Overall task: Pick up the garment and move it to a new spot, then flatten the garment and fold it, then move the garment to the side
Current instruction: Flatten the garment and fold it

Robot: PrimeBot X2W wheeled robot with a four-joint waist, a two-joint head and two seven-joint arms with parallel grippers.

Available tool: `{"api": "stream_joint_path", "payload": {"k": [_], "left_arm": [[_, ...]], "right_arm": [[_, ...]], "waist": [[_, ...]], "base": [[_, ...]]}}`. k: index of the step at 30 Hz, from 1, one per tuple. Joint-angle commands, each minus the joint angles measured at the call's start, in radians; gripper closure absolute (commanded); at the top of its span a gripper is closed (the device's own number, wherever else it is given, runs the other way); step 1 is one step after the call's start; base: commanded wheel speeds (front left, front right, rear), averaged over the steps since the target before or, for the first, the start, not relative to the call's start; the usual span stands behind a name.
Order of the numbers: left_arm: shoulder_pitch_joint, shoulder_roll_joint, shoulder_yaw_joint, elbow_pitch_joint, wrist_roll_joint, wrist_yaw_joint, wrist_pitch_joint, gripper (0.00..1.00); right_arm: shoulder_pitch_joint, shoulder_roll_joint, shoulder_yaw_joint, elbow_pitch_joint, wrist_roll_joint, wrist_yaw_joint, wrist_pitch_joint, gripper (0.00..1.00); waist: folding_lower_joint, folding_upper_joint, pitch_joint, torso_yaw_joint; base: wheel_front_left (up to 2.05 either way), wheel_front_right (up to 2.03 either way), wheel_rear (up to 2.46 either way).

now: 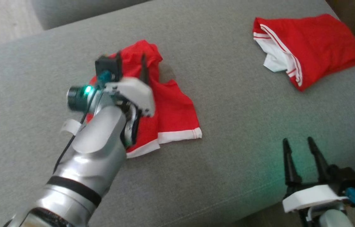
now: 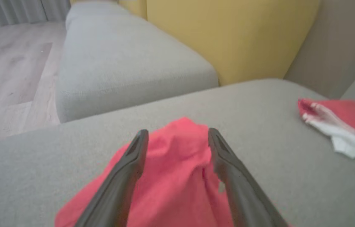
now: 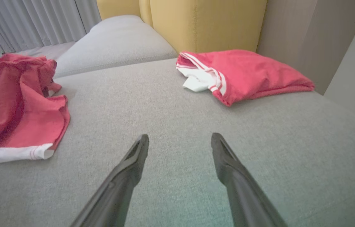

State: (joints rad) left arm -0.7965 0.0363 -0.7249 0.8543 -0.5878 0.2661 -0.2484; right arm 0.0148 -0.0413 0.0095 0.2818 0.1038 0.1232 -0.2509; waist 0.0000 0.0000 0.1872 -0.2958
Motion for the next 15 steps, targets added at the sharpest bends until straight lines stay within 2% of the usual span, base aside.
{"api": "stream_joint_path", "payload": {"k": [1,5,8,15], "left_arm": [[-0.016,0.014,0.049,-0.089,0.007,0.012,-0.013,0.00],[0.123,0.018,0.121,-0.309,0.075,0.038,-0.013,0.00],[0.272,0.043,0.158,-0.453,0.129,0.053,-0.013,0.00],[0.597,0.124,0.223,-0.644,0.205,0.084,-0.013,0.00]], "right_arm": [[-0.011,-0.009,0.004,-0.042,-0.010,0.008,-0.011,0.00],[0.012,-0.009,-0.042,-0.086,-0.032,0.008,-0.011,0.00],[0.029,-0.009,-0.075,-0.125,-0.050,0.008,-0.011,0.00],[0.067,-0.009,-0.120,-0.163,-0.079,0.008,-0.011,0.00]], "waist": [[0.0000,0.0000,-0.020,0.021],[0.0000,0.0000,-0.066,0.068],[0.0000,0.0000,-0.099,0.109],[0.0000,0.0000,-0.162,0.218]], "base": [[0.00,0.00,0.00],[0.00,0.00,0.00],[0.00,0.00,0.00],[0.00,0.00,0.00]]}}
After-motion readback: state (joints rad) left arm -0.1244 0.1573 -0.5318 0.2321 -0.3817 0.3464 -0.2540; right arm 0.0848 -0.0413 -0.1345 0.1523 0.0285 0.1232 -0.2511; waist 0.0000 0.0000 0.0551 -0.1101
